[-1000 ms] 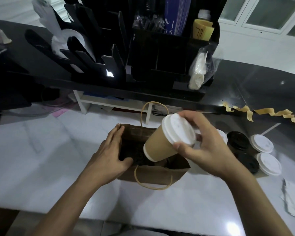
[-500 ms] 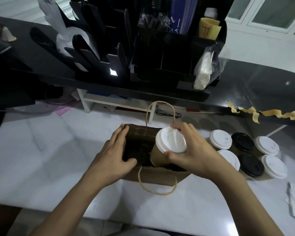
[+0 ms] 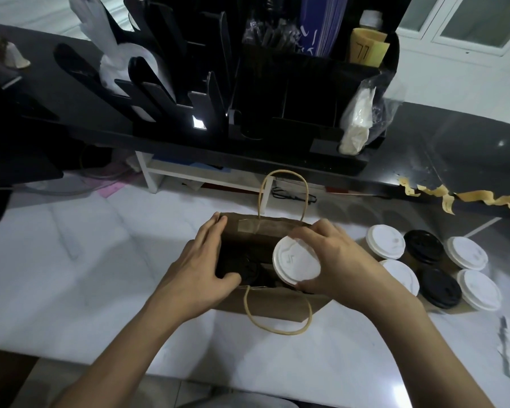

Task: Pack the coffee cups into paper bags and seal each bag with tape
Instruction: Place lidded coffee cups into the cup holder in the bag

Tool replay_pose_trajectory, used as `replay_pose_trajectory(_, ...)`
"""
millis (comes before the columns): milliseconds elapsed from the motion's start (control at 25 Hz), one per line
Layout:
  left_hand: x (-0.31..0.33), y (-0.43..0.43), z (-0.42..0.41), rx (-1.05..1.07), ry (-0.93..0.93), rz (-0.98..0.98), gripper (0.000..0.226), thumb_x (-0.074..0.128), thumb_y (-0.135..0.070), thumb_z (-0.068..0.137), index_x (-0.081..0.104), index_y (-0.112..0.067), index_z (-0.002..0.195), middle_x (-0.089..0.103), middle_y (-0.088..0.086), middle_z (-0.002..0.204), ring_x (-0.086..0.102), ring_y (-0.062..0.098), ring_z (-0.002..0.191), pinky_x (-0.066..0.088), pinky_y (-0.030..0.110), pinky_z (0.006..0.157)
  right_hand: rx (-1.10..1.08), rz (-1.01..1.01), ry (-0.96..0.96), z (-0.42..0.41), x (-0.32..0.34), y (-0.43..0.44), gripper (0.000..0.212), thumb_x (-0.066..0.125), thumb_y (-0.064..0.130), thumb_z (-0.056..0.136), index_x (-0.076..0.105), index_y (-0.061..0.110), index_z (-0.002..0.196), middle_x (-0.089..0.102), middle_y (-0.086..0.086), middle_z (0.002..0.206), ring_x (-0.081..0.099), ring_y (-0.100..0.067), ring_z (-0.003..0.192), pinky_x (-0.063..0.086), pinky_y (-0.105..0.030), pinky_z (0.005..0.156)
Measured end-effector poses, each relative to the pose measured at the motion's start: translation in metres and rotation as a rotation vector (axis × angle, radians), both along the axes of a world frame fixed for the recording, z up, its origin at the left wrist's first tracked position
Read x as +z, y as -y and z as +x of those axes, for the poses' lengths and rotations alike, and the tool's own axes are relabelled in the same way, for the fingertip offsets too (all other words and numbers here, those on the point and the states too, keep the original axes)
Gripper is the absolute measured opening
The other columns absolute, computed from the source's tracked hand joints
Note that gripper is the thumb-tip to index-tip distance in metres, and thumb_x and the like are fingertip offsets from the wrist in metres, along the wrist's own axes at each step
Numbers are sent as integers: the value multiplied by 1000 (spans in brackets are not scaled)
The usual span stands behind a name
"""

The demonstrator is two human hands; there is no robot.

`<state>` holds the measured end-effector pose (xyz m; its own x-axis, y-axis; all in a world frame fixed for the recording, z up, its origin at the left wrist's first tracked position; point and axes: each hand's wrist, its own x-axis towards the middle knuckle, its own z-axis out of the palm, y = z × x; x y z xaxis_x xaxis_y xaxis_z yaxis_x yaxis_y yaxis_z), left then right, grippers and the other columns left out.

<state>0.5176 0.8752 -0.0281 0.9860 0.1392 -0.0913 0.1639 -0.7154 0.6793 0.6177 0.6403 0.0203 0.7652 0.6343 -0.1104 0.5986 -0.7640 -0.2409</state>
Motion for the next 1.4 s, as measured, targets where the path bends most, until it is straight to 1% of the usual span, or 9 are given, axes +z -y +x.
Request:
replay_pose_trajectory(80,0,0,1,2,-1,2,97,62,-39,82,1,-37,158,-5,-23,164,20,12,149,37,34,109,32,-90,81,1,-1,-3,81,81,43,78,39,40,147,50,9,129,43,-18,120,46,-31,87)
replay_pose_trajectory(200,0,-1,1,8,1,13,98,65,-36,84,1,-36,158,-4,-22,164,21,13,148,38,33,107,94,-212,263,2,-4,-8,74,77,45,78,45,37,144,65,9,119,48,-21,108,36,-30,82)
replay_pose_trajectory(280,-1,0,1,9,0,18,98,66,-35,85,1,-36,158,-4,-22,164,21,13,147,38,33,107,109,-283,310,1,-7,-12,69,74,45,80,46,37,142,68,9,112,47,-20,103,35,-32,84)
replay_pose_trajectory(480,-2,0,2,6,-1,18,98,65,-36,85,0,-36,158,-6,-24,163,20,13,148,39,34,107,141,-388,274,6,-18,-24,58,71,41,83,49,34,136,67,7,115,50,-21,107,28,-35,81)
replay_pose_trajectory(680,-2,0,2,4,17,20,96,62,-38,83,1,-36,158,-6,-24,163,22,12,148,39,32,105,149,-406,293,9,-27,-33,54,70,27,85,50,30,135,64,2,119,57,-22,111,33,-33,84)
replay_pose_trajectory(840,-3,-2,2,7,20,21,96,64,-37,85,2,-35,158,-5,-23,164,23,13,147,39,31,103,163,-381,256,7,-23,-36,59,75,30,84,48,29,137,61,0,121,59,-23,110,37,-33,83)
replay_pose_trajectory(1000,-3,-2,2,4,10,16,97,58,-44,79,1,-36,157,-5,-25,163,23,13,147,40,32,103,167,-364,204,7,-20,-33,65,77,33,83,45,32,140,58,2,121,62,-22,106,34,-31,77)
replay_pose_trajectory(1200,-3,-2,3,9,8,9,96,64,-37,85,1,-36,158,-5,-24,163,23,13,147,40,33,105,160,-348,142,10,-18,-30,67,77,32,83,44,36,141,57,4,122,62,-22,105,39,-30,74)
replay_pose_trajectory(1400,-2,-2,3,2,7,8,98,57,-43,78,1,-38,158,-5,-26,162,24,12,146,40,31,103,170,-380,145,11,-24,-29,62,76,34,83,46,35,138,62,5,125,63,-21,109,43,-33,84)
